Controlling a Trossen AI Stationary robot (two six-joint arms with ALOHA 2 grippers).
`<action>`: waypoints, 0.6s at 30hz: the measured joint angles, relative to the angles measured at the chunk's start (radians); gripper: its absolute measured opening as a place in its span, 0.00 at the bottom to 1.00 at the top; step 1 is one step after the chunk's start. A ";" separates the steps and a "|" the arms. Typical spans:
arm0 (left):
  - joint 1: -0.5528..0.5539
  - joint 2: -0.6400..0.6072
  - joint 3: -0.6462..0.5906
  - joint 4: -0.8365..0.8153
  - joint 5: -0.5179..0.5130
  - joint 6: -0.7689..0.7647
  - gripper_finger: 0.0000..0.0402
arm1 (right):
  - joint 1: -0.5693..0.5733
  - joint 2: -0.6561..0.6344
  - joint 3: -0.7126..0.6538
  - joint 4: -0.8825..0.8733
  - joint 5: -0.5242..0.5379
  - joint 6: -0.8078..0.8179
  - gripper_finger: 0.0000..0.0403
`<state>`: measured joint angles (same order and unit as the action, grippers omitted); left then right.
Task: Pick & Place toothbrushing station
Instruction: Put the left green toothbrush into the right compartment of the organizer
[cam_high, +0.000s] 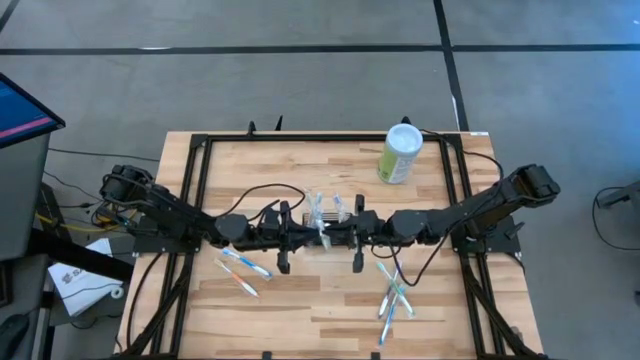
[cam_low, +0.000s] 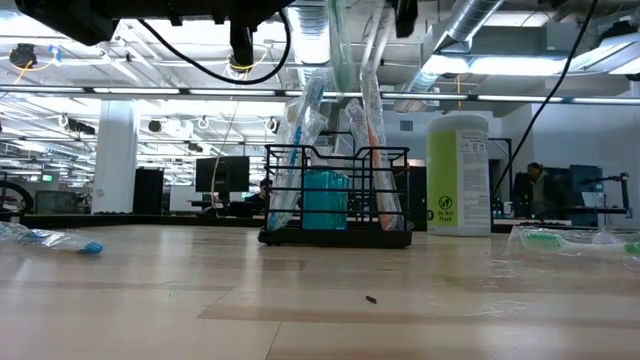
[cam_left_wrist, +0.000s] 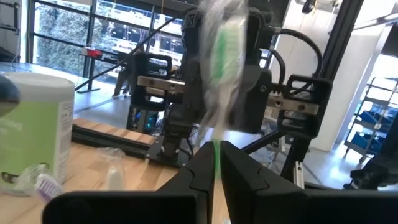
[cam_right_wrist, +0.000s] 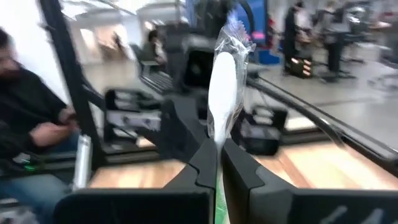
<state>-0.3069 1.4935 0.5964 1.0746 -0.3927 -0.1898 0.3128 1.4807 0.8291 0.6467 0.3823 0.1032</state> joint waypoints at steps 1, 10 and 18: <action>0.000 -0.008 -0.008 -0.001 0.000 0.003 0.05 | 0.007 -0.005 -0.001 -0.021 0.019 -0.009 0.00; -0.020 -0.102 -0.104 0.006 -0.002 -0.008 0.05 | 0.083 -0.112 -0.077 -0.071 0.223 -0.031 0.00; -0.029 -0.126 -0.122 0.003 -0.003 -0.008 0.05 | 0.092 -0.156 -0.234 0.158 0.285 -0.035 0.00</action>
<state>-0.3363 1.3676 0.4744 1.0771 -0.3954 -0.1974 0.4046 1.3251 0.5949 0.8043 0.6670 0.0681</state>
